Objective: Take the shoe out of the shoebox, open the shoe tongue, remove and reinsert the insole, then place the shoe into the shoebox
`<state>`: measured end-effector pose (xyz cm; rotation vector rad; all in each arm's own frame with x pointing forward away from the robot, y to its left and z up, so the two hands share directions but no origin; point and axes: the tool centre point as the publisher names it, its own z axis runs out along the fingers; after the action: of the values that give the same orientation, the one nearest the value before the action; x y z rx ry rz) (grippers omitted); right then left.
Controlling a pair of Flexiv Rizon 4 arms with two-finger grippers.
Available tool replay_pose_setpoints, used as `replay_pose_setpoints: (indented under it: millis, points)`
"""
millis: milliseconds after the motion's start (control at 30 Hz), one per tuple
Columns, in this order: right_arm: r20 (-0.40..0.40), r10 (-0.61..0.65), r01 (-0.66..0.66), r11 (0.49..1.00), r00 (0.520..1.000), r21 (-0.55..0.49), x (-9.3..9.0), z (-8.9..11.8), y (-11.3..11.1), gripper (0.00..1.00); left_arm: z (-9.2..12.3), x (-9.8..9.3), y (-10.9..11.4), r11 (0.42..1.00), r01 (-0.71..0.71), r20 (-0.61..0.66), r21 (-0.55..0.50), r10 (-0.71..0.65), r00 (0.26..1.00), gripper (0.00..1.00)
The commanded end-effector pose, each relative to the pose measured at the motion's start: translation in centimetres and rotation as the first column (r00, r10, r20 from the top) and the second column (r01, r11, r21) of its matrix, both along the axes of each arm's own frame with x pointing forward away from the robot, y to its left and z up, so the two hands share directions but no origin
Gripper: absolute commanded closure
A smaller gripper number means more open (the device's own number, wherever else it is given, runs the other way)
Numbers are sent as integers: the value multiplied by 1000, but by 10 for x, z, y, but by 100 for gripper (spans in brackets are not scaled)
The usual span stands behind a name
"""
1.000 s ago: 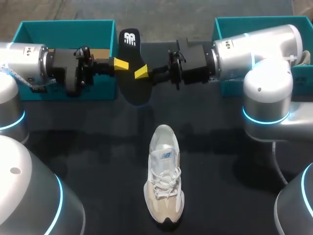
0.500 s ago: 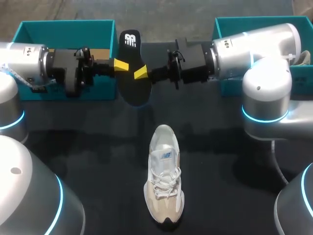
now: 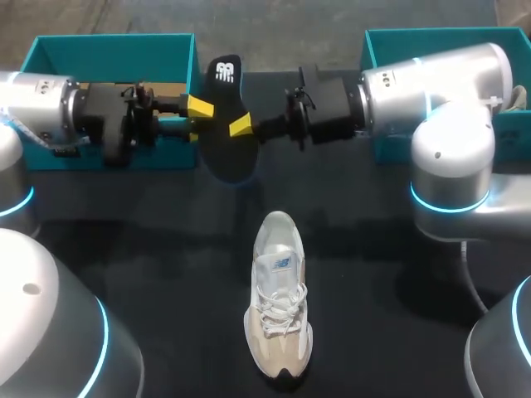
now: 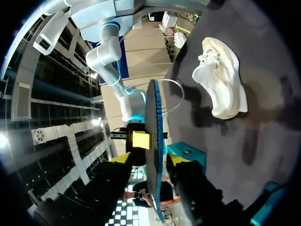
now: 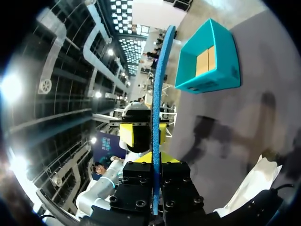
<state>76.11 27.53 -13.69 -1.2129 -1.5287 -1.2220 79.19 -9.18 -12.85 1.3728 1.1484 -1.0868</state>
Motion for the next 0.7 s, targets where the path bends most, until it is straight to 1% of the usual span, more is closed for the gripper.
replay_pose_setpoints:
  millis: [33,100,133,200,233,267,700]
  points:
    - [39,-18,18,1000,999,-9,-7,-4,-11,100,-1,-10,26,998,13,-27,60,-11,1000,0]
    - [71,-21,23,1000,997,-21,-8,-5,-15,100,-6,-13,33,995,10,-60,98,-4,998,0]
    - [95,-23,26,999,995,-29,-9,-6,-17,100,-10,-15,38,990,2,-80,142,9,997,0]
    - [127,-18,23,999,992,-41,-8,-6,-19,100,-14,-17,44,982,-9,-119,187,32,992,0]
    - [156,-12,21,998,988,-56,-8,-6,-21,100,-16,-19,48,973,-17,-152,232,54,987,0]
    - [166,-7,18,998,986,-63,-8,-6,-21,100,-18,-20,49,965,-30,-153,262,72,986,0]
    - [169,0,11,998,986,-63,-7,-7,-23,100,-18,-20,49,965,-30,-153,262,72,986,0]
